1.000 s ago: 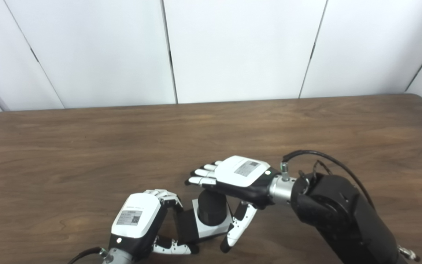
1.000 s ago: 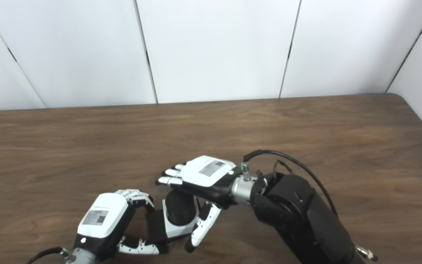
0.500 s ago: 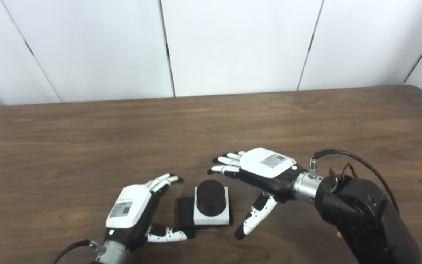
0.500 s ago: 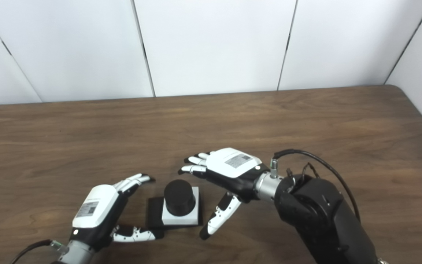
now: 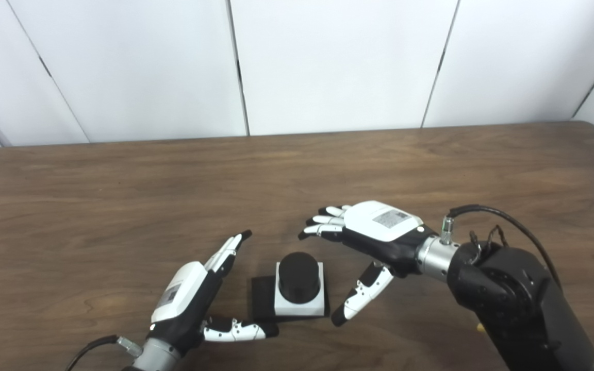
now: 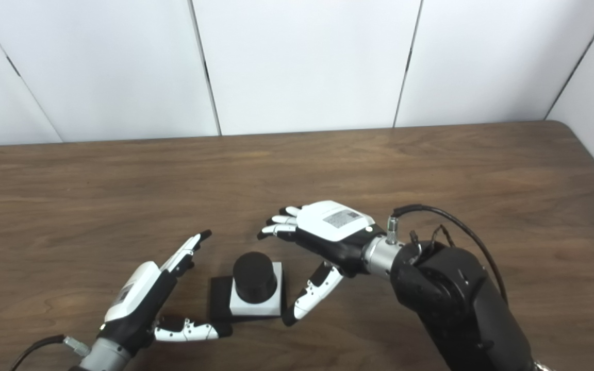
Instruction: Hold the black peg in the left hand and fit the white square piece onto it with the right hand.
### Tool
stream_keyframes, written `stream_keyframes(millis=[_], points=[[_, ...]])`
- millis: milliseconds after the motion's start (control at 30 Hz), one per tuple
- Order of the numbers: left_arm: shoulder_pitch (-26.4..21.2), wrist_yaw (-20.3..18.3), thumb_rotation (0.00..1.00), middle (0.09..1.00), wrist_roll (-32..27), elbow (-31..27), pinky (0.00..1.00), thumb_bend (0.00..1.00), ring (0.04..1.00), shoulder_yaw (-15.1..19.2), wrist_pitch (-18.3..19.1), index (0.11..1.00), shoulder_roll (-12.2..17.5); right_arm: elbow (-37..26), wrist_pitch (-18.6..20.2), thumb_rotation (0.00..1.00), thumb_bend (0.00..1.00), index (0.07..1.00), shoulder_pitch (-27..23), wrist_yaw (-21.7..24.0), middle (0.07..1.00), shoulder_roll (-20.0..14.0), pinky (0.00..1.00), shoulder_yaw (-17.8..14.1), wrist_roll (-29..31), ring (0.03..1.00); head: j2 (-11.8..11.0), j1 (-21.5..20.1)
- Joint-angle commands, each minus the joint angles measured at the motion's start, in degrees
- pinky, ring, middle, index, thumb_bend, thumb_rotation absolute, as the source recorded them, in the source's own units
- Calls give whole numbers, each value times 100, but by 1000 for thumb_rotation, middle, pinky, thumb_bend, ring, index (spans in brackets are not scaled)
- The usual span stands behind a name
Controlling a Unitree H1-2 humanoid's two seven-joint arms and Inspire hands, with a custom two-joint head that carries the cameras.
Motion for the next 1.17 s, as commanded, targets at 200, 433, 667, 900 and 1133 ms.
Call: stream_keyframes(millis=[200,433,667,900,1133], points=[[248,15,427,997,-2259,128,939,1000,976,737,-160,1000,-448,62,739,774,893,949,246,-545,983,-2,957,-956,1366,1000,-80,9],[486,687,693,952,-2276,344,894,975,910,1290,-881,1000,-851,207,736,991,720,999,1229,-1524,1000,104,920,-1699,2353,997,-184,-120],[623,724,991,982,-3236,446,992,743,961,1575,-680,1000,-1021,203,873,1000,597,999,1960,-2568,998,760,907,-2124,3143,975,-249,-214],[747,1009,1000,1000,-3222,577,1000,680,994,1656,-1049,1000,-1088,253,598,1000,486,986,2503,-3381,1000,1332,990,-2259,3855,999,-267,-303],[721,1136,1000,1000,-3424,858,1000,680,1000,1715,-1432,1000,-1095,321,156,1000,470,978,2919,-4147,1000,1560,1000,-2176,4349,1000,-258,-332]])
